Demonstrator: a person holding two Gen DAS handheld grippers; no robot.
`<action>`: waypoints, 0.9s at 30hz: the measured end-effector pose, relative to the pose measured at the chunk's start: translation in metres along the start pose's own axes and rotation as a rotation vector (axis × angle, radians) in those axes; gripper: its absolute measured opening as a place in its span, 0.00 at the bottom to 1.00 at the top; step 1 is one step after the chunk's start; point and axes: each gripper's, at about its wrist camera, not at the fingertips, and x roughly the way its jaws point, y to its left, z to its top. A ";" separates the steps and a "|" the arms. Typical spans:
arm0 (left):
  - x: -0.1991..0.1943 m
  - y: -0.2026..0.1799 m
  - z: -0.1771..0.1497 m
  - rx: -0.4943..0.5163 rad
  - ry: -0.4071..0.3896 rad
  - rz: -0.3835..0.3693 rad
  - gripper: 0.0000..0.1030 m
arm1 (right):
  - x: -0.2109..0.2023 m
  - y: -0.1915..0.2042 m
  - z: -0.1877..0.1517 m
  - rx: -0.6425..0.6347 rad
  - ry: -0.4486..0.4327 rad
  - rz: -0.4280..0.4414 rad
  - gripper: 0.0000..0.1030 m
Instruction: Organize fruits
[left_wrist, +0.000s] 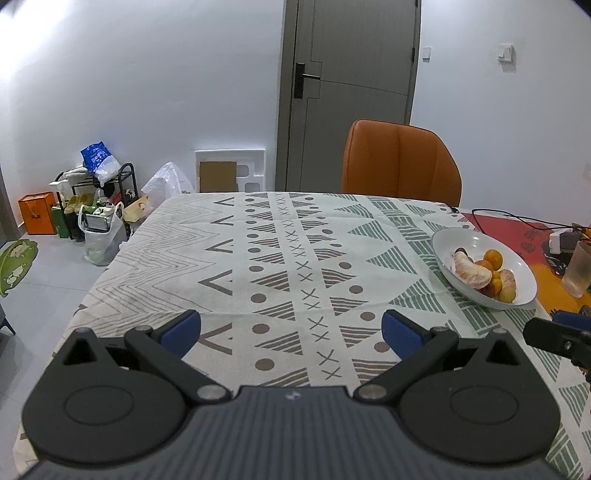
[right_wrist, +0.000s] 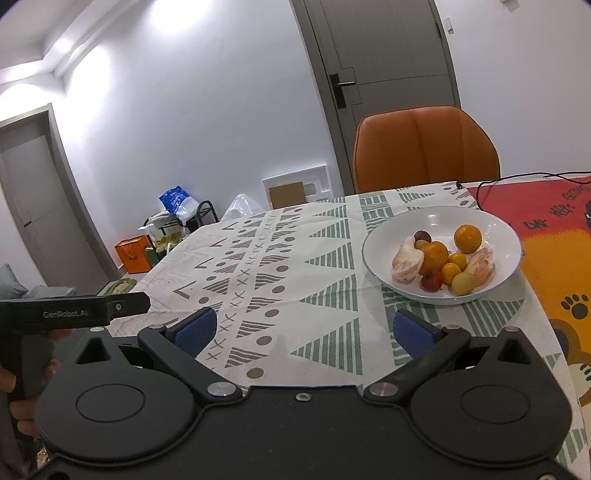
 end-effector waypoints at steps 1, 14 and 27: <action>0.000 0.000 0.000 0.002 0.000 -0.001 1.00 | 0.000 0.000 0.000 0.001 0.000 0.000 1.00; -0.001 -0.005 0.000 0.021 0.004 -0.006 1.00 | -0.003 -0.004 -0.002 0.005 -0.007 -0.006 1.00; -0.001 -0.005 0.000 0.018 0.006 -0.010 1.00 | -0.002 -0.005 -0.001 0.007 -0.005 -0.011 1.00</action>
